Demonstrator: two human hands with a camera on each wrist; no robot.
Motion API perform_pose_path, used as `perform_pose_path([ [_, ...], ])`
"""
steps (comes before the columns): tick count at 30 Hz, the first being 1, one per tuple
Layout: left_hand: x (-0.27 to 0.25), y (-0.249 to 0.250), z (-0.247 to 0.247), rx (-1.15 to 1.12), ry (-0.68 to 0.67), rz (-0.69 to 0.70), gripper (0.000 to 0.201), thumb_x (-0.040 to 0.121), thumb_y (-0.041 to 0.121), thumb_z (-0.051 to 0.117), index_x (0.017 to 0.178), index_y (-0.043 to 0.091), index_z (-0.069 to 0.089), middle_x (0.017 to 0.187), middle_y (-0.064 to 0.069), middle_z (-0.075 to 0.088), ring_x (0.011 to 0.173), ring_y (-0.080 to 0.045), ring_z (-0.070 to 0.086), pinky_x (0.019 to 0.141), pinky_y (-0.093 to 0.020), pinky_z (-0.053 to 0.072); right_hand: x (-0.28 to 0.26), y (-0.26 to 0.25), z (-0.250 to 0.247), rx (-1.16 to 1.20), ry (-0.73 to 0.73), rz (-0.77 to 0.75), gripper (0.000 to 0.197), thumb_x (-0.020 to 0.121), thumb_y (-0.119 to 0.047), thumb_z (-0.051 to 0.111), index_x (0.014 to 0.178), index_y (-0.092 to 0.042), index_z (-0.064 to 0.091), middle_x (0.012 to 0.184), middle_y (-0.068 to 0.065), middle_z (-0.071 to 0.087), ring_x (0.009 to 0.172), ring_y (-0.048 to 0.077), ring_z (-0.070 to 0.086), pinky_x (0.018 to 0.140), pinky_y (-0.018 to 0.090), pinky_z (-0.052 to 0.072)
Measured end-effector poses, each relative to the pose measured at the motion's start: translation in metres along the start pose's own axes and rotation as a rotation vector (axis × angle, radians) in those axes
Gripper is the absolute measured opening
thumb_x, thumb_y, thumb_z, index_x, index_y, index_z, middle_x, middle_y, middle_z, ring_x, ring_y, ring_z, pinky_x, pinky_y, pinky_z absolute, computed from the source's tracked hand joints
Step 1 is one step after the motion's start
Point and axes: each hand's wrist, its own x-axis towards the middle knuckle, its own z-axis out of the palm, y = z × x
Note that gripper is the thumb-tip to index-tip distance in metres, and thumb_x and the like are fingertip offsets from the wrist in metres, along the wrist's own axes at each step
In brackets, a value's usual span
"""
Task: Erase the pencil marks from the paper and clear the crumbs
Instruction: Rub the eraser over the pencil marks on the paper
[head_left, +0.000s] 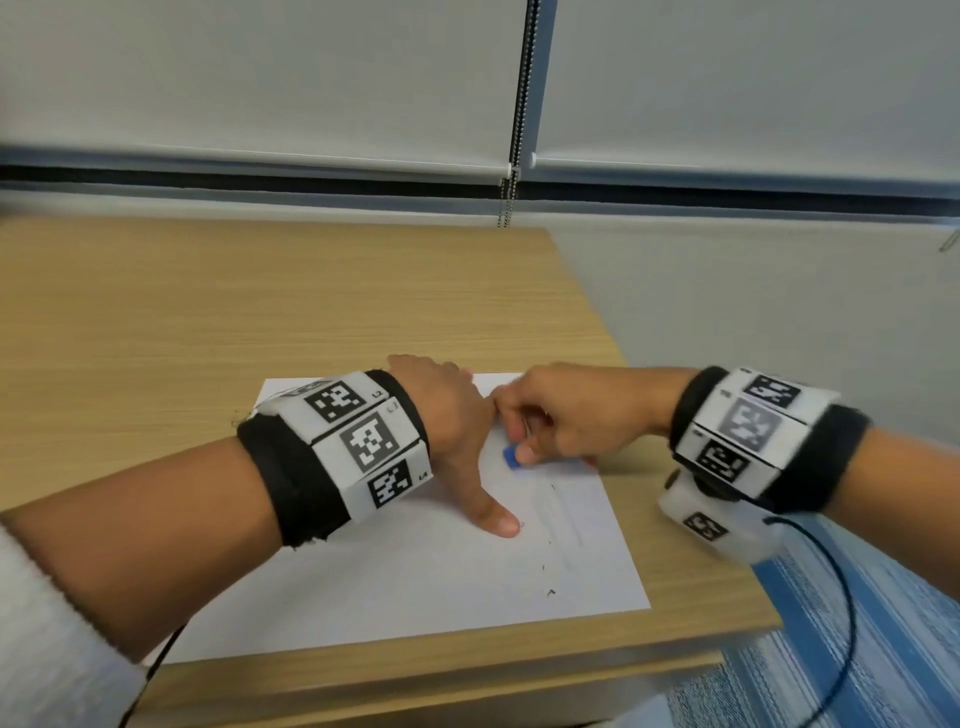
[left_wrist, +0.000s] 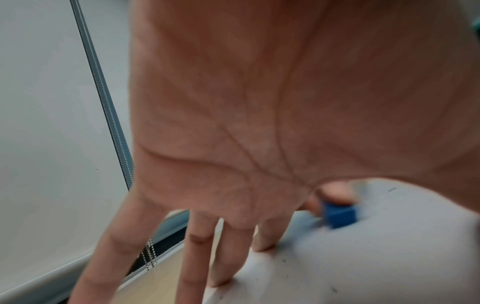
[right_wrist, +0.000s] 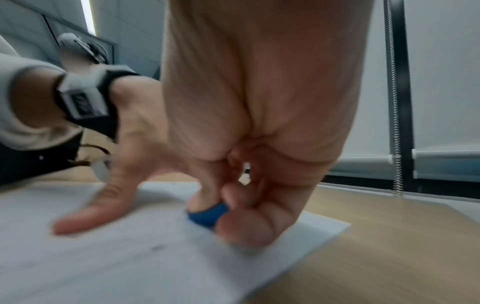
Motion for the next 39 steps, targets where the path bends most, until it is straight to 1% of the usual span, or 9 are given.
perform_pose_path([
  [3,0.0,0.0,0.001,0.005,-0.002,0.0,0.137,0.044,0.099,0.046,0.153,0.033,-0.005,0.162,-0.005,0.011,0.14,-0.03,0.029,0.105,-0.05,0.035,0.004,0.004,0.0,0.023,0.156,0.039,0.018,0.087,-0.024,0.066,0.08,-0.015,0.052,0.064,-0.007,0.052,0.055,0.015,0.054,0.053,0.029,0.046],
  [8,-0.001,0.001,0.0,0.008,-0.005,-0.011,0.138,0.05,0.096,0.049,0.154,0.026,-0.01,0.162,-0.01,0.006,0.146,-0.031,0.016,0.11,-0.057,0.024,-0.018,-0.003,0.008,0.025,-0.098,0.004,0.019,0.087,-0.029,0.067,0.078,-0.018,0.054,0.062,-0.007,0.054,0.05,0.006,0.05,0.052,0.022,0.045],
  [12,0.0,-0.001,0.0,-0.011,-0.016,-0.002,0.136,0.047,0.097,0.049,0.152,0.034,-0.011,0.161,-0.009,0.009,0.143,-0.032,0.023,0.107,-0.056,0.029,-0.01,0.006,0.0,0.038,0.119,0.047,0.018,0.088,-0.024,0.066,0.079,-0.015,0.053,0.063,-0.003,0.056,0.038,0.004,0.05,0.046,0.022,0.043],
  [17,0.001,0.004,-0.006,0.018,-0.067,-0.027,0.136,0.05,0.095,0.051,0.15,0.036,-0.02,0.162,-0.011,0.002,0.145,-0.032,0.016,0.109,-0.058,0.023,-0.035,-0.005,0.014,0.134,-0.182,0.044,0.018,0.086,-0.024,0.069,0.08,-0.013,0.056,0.057,-0.007,0.053,0.043,0.006,0.049,0.054,0.033,0.051],
  [21,0.002,0.005,-0.01,0.018,-0.096,-0.035,0.137,0.047,0.094,0.055,0.151,0.036,-0.013,0.157,-0.012,0.022,0.14,-0.035,0.028,0.108,-0.057,0.026,-0.008,0.005,-0.004,0.016,0.05,0.055,0.016,0.087,-0.023,0.068,0.081,-0.014,0.056,0.063,-0.006,0.053,0.039,0.003,0.052,0.051,0.032,0.053],
  [25,-0.002,0.008,-0.013,0.041,-0.121,-0.064,0.139,0.052,0.092,0.055,0.15,0.03,-0.023,0.16,-0.011,0.014,0.144,-0.035,0.021,0.11,-0.061,0.021,0.011,0.025,-0.013,0.013,0.24,0.131,0.017,0.089,-0.024,0.065,0.087,-0.009,0.056,0.067,-0.007,0.05,0.038,0.001,0.051,0.052,0.031,0.051],
  [31,0.0,0.008,-0.013,0.027,-0.126,-0.071,0.142,0.049,0.093,0.055,0.149,0.03,-0.024,0.16,-0.011,0.012,0.143,-0.033,0.023,0.11,-0.055,0.026,-0.002,0.024,-0.008,0.154,-0.045,0.07,0.015,0.087,-0.017,0.068,0.078,-0.011,0.058,0.067,0.009,0.055,0.037,0.008,0.048,0.048,0.03,0.048],
  [36,0.0,0.003,-0.009,-0.022,-0.09,-0.052,0.144,0.043,0.096,0.054,0.147,0.036,-0.025,0.163,-0.007,-0.004,0.146,-0.029,0.018,0.108,-0.049,0.034,0.023,0.032,-0.022,0.04,0.197,0.148,0.015,0.089,-0.022,0.065,0.081,-0.013,0.055,0.057,-0.003,0.057,0.041,0.017,0.056,0.056,0.033,0.051],
  [39,0.003,0.005,-0.01,-0.034,-0.111,-0.056,0.145,0.044,0.094,0.057,0.147,0.035,-0.026,0.162,-0.008,-0.003,0.145,-0.03,0.018,0.109,-0.049,0.034,0.011,0.031,-0.013,0.077,0.134,0.103,0.017,0.087,-0.022,0.067,0.08,-0.012,0.055,0.059,-0.001,0.056,0.039,0.013,0.05,0.048,0.032,0.048],
])
